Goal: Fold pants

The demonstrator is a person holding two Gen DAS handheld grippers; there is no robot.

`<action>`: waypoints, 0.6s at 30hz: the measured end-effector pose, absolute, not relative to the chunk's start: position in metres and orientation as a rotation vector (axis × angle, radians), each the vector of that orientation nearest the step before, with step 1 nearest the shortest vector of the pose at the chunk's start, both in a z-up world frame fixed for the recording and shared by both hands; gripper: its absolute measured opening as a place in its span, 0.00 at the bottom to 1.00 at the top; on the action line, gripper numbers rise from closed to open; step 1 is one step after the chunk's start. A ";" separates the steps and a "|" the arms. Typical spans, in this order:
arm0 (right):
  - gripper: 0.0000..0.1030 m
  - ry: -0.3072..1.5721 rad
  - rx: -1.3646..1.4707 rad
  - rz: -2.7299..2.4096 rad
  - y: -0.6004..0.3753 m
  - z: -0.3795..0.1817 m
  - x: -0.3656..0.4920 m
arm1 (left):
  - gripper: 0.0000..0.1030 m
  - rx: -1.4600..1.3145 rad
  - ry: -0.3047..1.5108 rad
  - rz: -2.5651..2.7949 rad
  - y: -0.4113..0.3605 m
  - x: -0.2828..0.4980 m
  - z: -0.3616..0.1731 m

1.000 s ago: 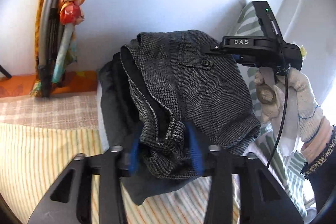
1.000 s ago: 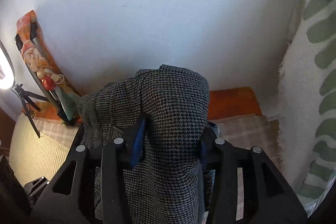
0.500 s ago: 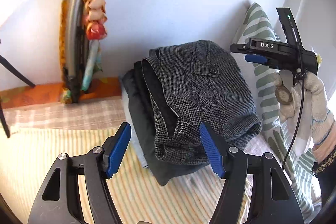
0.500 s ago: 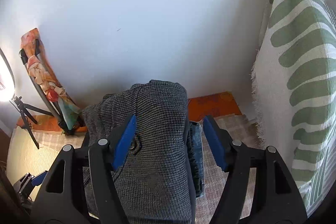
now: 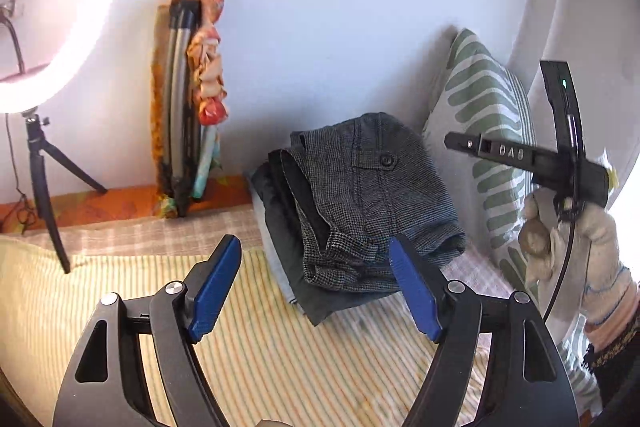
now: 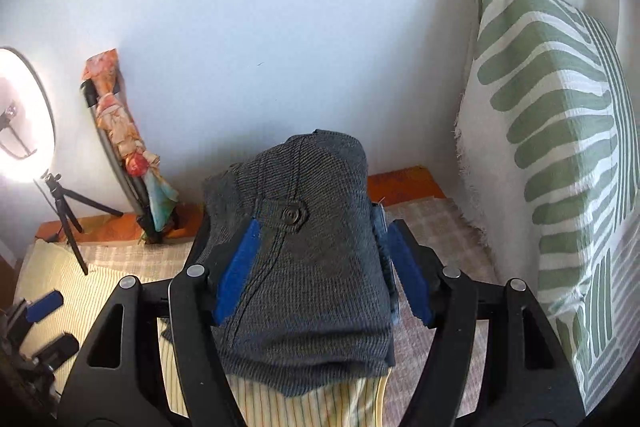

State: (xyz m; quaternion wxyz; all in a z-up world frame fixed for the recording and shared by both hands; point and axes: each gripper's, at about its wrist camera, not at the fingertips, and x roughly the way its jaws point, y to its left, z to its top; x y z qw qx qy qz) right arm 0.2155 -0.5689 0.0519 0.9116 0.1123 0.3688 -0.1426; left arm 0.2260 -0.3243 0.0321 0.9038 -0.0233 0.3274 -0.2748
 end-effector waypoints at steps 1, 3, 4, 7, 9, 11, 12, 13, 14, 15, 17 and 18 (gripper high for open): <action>0.67 0.756 0.230 -0.292 -0.566 0.054 0.211 | 0.76 -0.047 0.670 -0.569 -0.322 0.222 0.035; 0.71 0.750 0.233 -0.286 -0.556 0.058 0.200 | 0.76 -0.045 0.658 -0.568 -0.316 0.214 0.042; 0.74 0.743 0.237 -0.285 -0.551 0.060 0.195 | 0.76 -0.042 0.653 -0.568 -0.314 0.210 0.045; 0.75 0.712 0.220 -0.285 -0.532 0.070 0.178 | 0.76 -0.037 0.641 -0.576 -0.305 0.198 0.052; 0.82 0.696 0.207 -0.275 -0.517 0.076 0.167 | 0.78 -0.034 0.632 -0.578 -0.298 0.189 0.057; 0.87 0.683 0.193 -0.268 -0.502 0.080 0.155 | 0.78 -0.022 0.626 -0.574 -0.290 0.180 0.060; 0.87 0.680 0.185 -0.268 -0.494 0.081 0.149 | 0.78 -0.010 0.628 -0.573 -0.287 0.176 0.062; 0.87 0.682 0.183 -0.269 -0.487 0.082 0.144 | 0.78 0.003 0.627 -0.574 -0.285 0.172 0.063; 0.87 0.681 0.187 -0.266 -0.482 0.082 0.140 | 0.78 0.014 0.626 -0.572 -0.282 0.169 0.064; 0.87 0.679 0.192 -0.263 -0.478 0.083 0.136 | 0.78 0.019 0.621 -0.570 -0.277 0.164 0.065; 0.87 0.672 0.199 -0.281 -0.468 0.084 0.123 | 0.78 0.020 0.613 -0.564 -0.269 0.157 0.066; 0.87 0.669 0.192 -0.293 -0.463 0.085 0.118 | 0.78 0.020 0.610 -0.561 -0.265 0.153 0.066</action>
